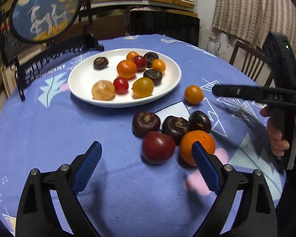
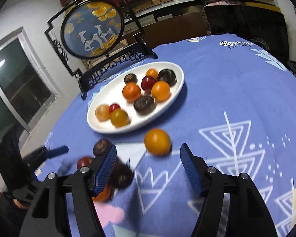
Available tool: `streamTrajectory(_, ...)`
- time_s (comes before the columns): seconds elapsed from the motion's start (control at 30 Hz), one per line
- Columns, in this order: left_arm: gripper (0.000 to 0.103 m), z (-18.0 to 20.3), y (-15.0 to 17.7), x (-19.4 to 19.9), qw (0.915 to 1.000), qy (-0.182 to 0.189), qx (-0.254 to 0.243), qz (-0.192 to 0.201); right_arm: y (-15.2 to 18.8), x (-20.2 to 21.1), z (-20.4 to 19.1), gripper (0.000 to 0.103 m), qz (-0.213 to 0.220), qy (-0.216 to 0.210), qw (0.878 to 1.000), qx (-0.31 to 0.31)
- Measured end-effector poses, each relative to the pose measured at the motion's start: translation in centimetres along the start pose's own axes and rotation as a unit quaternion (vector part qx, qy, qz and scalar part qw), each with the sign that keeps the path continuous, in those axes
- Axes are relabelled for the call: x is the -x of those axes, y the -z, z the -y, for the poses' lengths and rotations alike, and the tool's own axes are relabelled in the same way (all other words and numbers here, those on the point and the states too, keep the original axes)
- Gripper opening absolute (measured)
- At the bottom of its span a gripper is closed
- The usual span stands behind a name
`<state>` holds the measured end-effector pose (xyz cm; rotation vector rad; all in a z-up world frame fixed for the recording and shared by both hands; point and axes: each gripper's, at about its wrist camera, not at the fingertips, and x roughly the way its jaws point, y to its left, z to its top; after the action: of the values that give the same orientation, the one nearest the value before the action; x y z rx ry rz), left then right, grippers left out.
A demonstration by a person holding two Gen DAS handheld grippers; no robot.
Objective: Organize fruits
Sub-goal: 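Grasp the dark red plum with the left tool while the right tool grasps a mandarin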
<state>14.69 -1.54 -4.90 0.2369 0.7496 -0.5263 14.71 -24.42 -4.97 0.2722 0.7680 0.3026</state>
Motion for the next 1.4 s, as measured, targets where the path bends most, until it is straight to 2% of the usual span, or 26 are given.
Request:
streamTrajectory(0.17, 0.09, -0.1, 0.1, -0.3, 0.9999, -0.013, 0.005, -0.01, 1.1, 0.4, -0.7, 0.067, -0.004, 0.0, 1.0, 0.031)
streamTrajectory(0.23, 0.08, -0.4, 0.1, -0.6, 0.9995, -0.022, 0.01, -0.018, 1.2, 0.5, -0.8, 0.067, -0.007, -0.006, 0.999, 0.038)
streamTrajectory(0.27, 0.071, -0.6, 0.2, -0.7, 0.9995, -0.017, 0.013, -0.024, 1.2, 0.5, -0.8, 0.067, -0.006, -0.009, 0.999, 0.039)
streamTrajectory(0.3, 0.067, -0.7, 0.3, -0.8, 0.9994, -0.013, 0.016, -0.029, 1.2, 0.6, -0.8, 0.067, -0.006, -0.012, 0.999, 0.038)
streamTrajectory(0.4, 0.063, -0.6, 0.4, -0.9, 0.9994, -0.006, 0.011, -0.032, 1.1, 0.5, -0.7, 0.067, -0.009, -0.02, 0.999, 0.034)
streamTrajectory(0.5, 0.058, 0.8, 0.2, -1.6, 0.9988, -0.007, -0.024, -0.041, 1.1, 0.5, -0.8, 0.067, -0.009, -0.028, 0.999, 0.037)
streamTrajectory(0.57, 0.058, 1.2, -0.2, -2.3, 0.9982, -0.01, -0.032, -0.049, 1.2, 0.5, -0.9, 0.067, -0.008, -0.031, 0.999, 0.038)
streamTrajectory(0.6, 0.06, 0.8, -0.4, -2.7, 0.9982, 0.001, -0.022, -0.056, 1.2, 0.6, -0.9, 0.067, -0.008, -0.031, 0.999, 0.038)
streamTrajectory(0.63, 0.063, 0.5, -0.5, -2.9, 0.9982, 0.006, -0.012, -0.058, 1.2, 0.6, -0.8, 0.067, -0.007, -0.032, 0.999, 0.036)
streamTrajectory(0.67, 0.071, 0.2, -0.6, -3.1, 0.9981, 0.007, -0.003, -0.061, 1.2, 0.6, -0.8, 0.067, -0.008, -0.034, 0.999, 0.036)
streamTrajectory(0.77, 0.07, -0.4, -0.5, -3.4, 0.9974, 0.022, 0.013, -0.068, 1.2, 0.5, -0.8, 0.067, -0.01, -0.036, 0.999, 0.036)
streamTrajectory(0.83, 0.04, -0.3, -0.4, -3.3, 0.9969, 0.041, 0.014, -0.067, 1.2, 0.5, -0.8, 0.067, -0.011, -0.037, 0.999, 0.038)
streamTrajectory(0.9, 0.04, 0.0, -0.3, -3.0, 0.997, 0.045, 0.012, -0.061, 1.2, 0.5, -0.9, 0.067, -0.011, -0.038, 0.998, 0.039)
streamTrajectory(0.97, 0.04, -0.5, -0.3, -2.2, 0.9978, 0.049, 0.025, -0.037, 1.2, 0.5, -1.1, 0.067, -0.01, -0.039, 0.998, 0.044)
streamTrajectory(1.13, 0.04, -2.8, -0.4, -0.4, 0.9952, 0.049, 0.084, 0.011, 1.7, 0.7, -2.4, 0.067, -0.012, -0.045, 0.996, 0.076)
streamTrajectory(1.27, 0.04, -3.7, -0.4, -0.9, 0.9931, 0.044, 0.108, 0.0, 3.1, 0.7, -4.7, 0.064, -0.035, -0.059, 0.99, 0.121)
streamTrajectory(1.4, 0.04, -3.4, -0.3, -1.1, 0.994, 0.036, 0.103, -0.01, 4.0, -0.1, -6.1, 0.06, -0.071, -0.075, 0.987, 0.123)
